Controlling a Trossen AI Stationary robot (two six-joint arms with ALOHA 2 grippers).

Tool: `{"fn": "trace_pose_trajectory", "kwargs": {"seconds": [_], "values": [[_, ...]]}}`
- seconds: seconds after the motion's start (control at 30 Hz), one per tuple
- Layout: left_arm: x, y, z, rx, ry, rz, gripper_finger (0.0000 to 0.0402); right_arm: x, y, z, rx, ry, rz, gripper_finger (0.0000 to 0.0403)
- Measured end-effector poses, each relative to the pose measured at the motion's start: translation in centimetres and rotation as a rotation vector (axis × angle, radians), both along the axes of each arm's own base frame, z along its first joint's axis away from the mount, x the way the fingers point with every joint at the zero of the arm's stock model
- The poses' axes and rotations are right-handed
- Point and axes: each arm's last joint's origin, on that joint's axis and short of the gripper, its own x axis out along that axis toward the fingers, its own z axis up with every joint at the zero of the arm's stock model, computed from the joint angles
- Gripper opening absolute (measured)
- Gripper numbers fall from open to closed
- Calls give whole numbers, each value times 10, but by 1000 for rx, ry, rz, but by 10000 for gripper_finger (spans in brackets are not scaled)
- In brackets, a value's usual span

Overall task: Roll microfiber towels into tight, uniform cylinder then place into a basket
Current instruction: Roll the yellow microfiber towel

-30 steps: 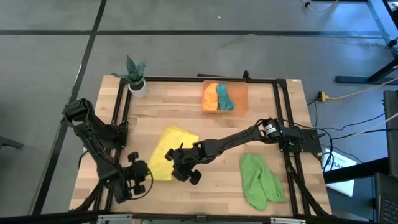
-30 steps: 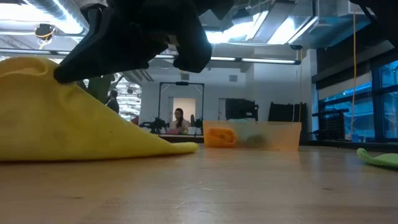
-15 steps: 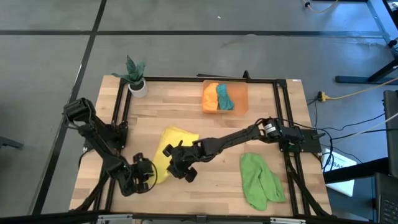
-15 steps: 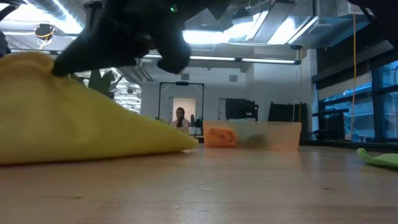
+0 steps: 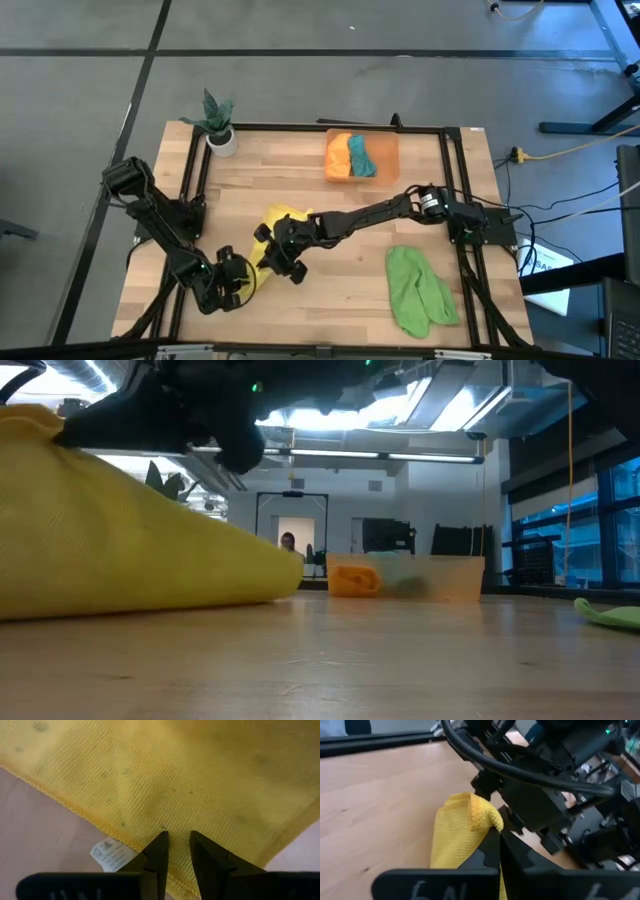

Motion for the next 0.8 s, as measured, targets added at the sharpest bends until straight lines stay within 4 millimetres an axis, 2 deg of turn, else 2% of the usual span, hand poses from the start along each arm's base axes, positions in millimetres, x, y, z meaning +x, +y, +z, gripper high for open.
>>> {"fn": "trace_pose_trajectory", "kwargs": {"seconds": [0.13,0.4,0.6,0.8], "values": [[0,0,0,0,0,0,76,2,-2,-18,5,50,12,1],[0,0,0,0,0,0,77,6,1,-27,57,29,57,1],[1,1,0,0,-1,6,77,11,3,-45,97,-1,116,2],[1,1,0,4,-1,1,77,23,6,-46,120,-25,143,4]]}}
